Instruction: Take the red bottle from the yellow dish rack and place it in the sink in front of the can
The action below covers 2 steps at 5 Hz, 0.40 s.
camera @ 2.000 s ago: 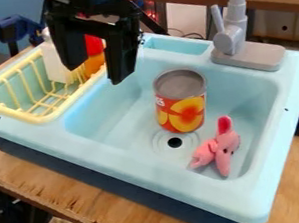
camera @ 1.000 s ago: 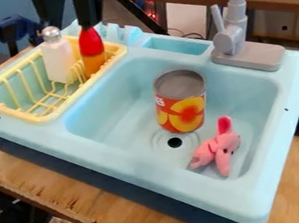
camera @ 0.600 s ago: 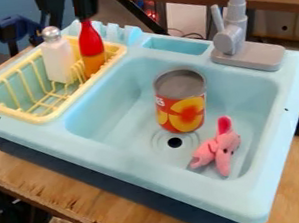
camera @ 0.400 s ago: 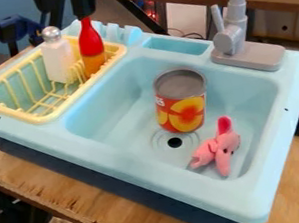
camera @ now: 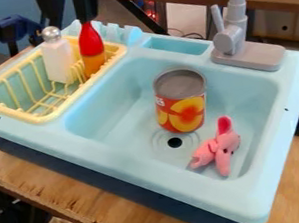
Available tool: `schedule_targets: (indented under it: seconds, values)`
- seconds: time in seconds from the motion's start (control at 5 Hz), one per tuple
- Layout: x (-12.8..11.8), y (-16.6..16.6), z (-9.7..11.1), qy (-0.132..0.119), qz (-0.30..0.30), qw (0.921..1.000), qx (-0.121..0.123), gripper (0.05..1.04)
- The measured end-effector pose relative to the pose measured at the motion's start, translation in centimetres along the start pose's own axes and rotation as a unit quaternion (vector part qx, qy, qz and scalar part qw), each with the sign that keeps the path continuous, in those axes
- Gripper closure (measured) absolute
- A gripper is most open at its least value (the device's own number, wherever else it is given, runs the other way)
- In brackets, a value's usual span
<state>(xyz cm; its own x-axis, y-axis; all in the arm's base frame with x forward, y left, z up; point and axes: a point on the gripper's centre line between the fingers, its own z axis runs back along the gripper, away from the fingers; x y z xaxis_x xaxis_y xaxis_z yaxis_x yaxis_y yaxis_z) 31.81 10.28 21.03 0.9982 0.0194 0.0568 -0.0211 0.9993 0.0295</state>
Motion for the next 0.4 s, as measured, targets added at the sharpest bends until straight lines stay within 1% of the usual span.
schedule_targets:
  seconds: [0.4]
  values:
    - [1.75,0.32,-1.69,0.010,0.002,0.9999,-0.008,0.082]
